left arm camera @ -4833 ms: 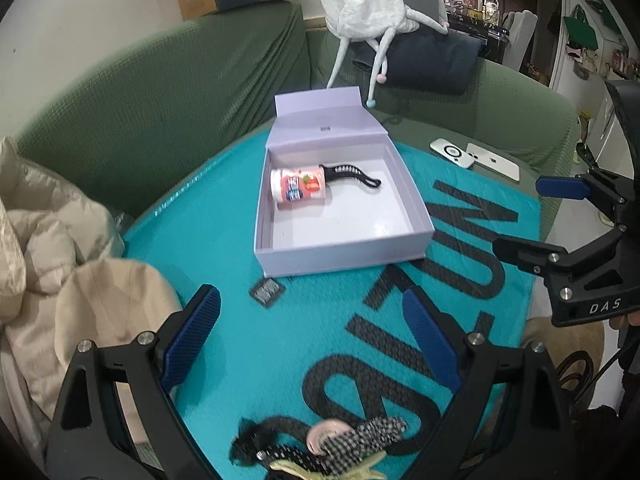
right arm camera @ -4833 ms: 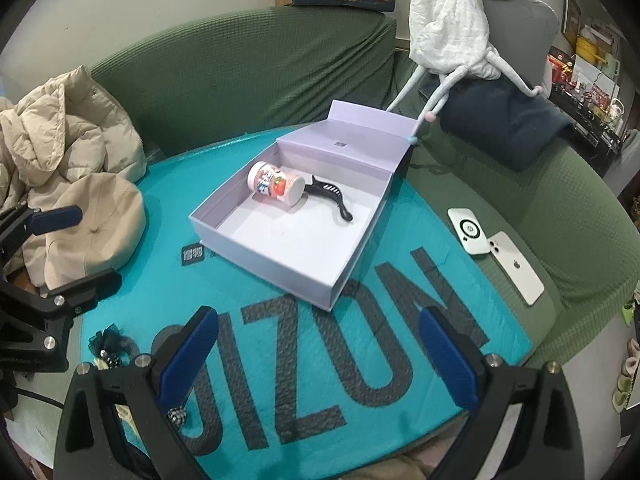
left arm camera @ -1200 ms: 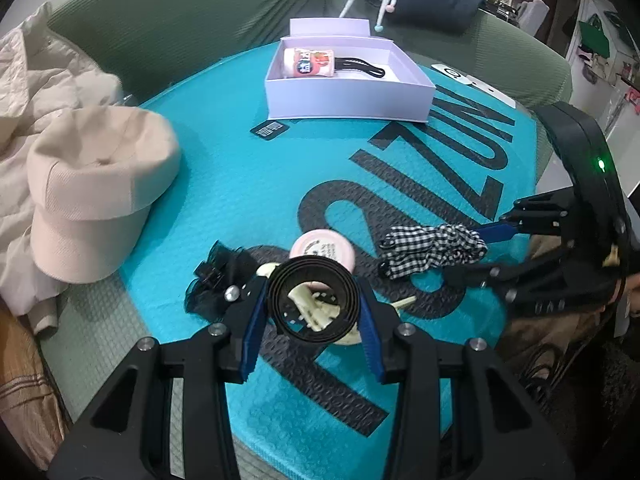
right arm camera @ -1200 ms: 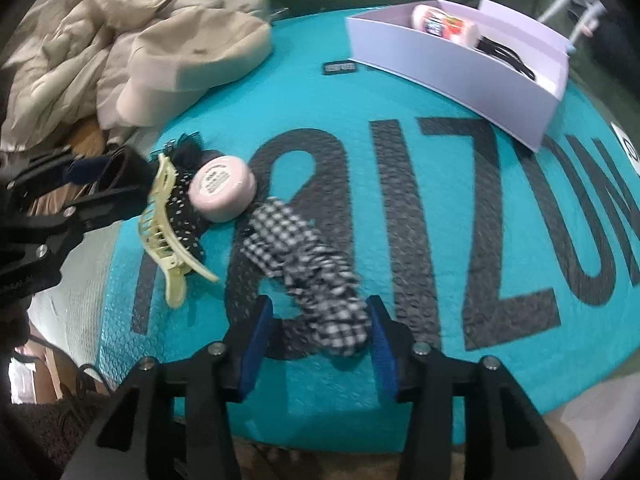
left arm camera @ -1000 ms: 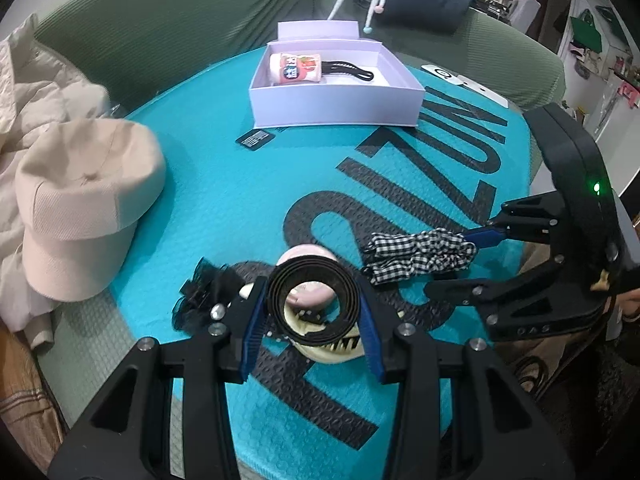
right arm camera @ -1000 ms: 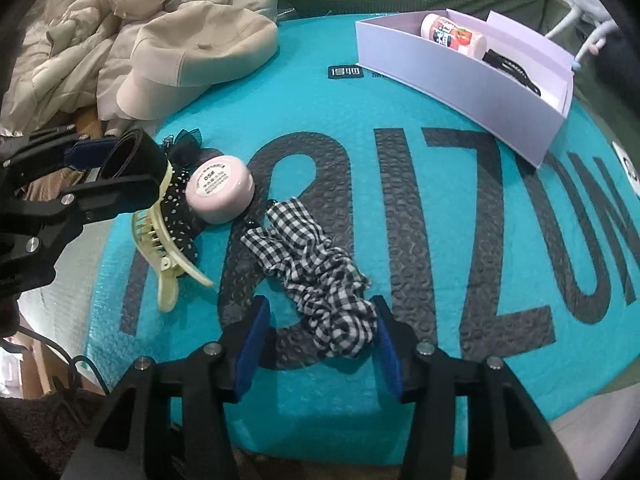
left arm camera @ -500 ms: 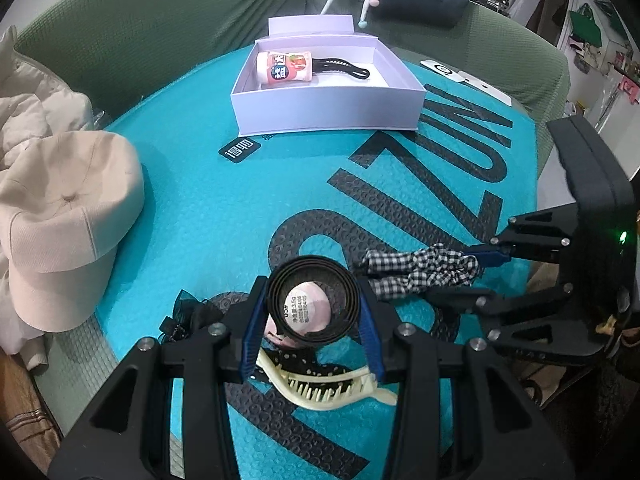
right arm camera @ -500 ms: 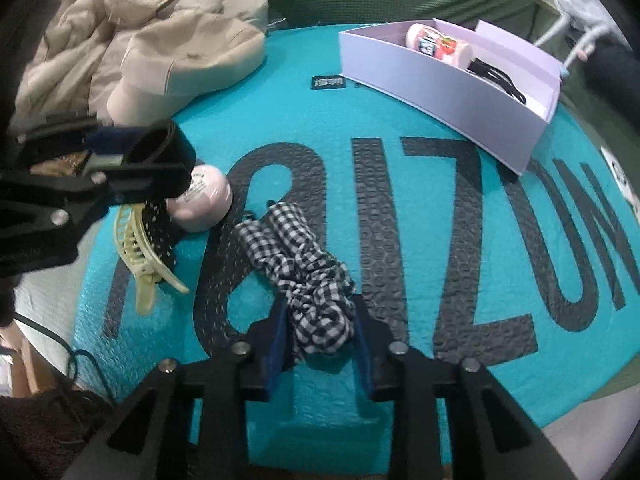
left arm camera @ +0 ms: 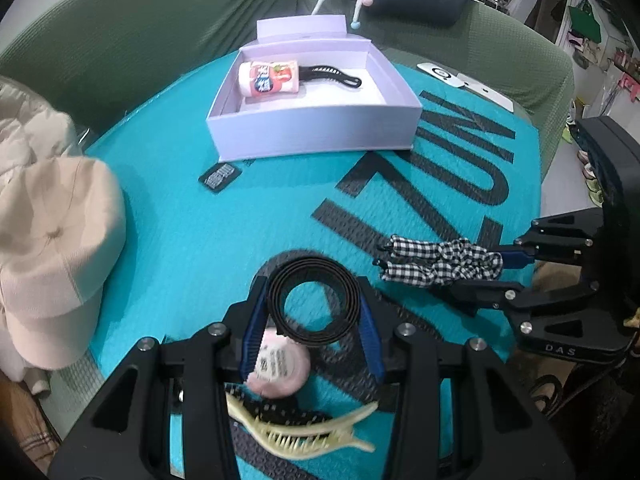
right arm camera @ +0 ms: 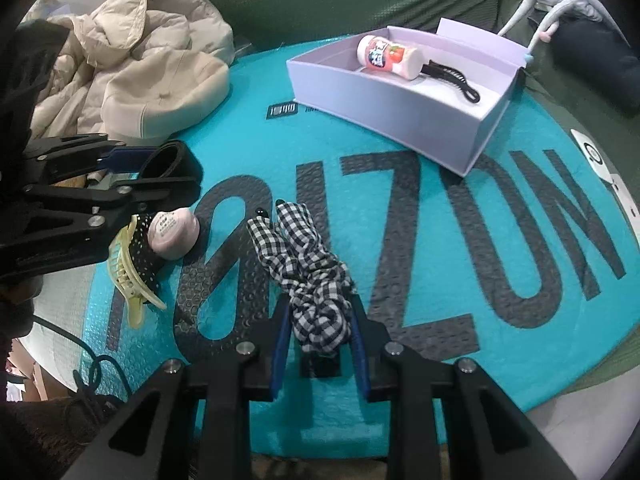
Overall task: Organize objects
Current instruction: 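Lift the ring and scrunchie with both grippers and carry toward the white box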
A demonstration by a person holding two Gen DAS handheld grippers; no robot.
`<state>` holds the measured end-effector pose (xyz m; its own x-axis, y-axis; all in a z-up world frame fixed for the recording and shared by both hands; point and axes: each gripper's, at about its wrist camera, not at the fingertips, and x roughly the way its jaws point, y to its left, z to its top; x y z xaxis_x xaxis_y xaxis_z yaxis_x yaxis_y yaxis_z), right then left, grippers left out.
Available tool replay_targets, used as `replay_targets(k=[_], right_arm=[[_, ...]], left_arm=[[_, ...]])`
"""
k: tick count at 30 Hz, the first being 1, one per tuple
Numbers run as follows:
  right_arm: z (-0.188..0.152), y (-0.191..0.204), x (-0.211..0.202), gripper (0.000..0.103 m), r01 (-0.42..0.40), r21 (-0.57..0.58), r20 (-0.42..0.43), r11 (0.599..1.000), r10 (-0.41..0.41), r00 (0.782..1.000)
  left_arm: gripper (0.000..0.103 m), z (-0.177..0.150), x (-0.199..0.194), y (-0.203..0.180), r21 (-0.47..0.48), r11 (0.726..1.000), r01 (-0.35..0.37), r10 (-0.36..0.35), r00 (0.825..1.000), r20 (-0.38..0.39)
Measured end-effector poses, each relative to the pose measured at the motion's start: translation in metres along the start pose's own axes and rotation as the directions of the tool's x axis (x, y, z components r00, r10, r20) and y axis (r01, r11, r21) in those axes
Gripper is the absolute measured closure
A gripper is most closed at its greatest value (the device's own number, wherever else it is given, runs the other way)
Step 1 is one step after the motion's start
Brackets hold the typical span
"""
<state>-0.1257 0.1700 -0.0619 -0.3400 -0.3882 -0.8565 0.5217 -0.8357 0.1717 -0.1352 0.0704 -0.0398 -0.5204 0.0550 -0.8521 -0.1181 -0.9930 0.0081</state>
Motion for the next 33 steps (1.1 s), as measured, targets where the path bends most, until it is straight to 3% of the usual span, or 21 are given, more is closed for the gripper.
replay_targets(k=[19,33], right_arm=[[0.037,-0.026,-0.035,0.076,0.018,-0.007,0.082,1.0,-0.017,0.996],[0.076,-0.055,-0.042,0.076,0.013,0.014,0.121,1.0,-0.015,0.993]], left_arm=[[0.063,0.052,0.004,-0.011,0.063,0.998,-0.015,0.013,0.999,0.03],[0.063,0.1,0.011,-0.012,0.141,0.99,0.006,-0.016,0.998,0.067]])
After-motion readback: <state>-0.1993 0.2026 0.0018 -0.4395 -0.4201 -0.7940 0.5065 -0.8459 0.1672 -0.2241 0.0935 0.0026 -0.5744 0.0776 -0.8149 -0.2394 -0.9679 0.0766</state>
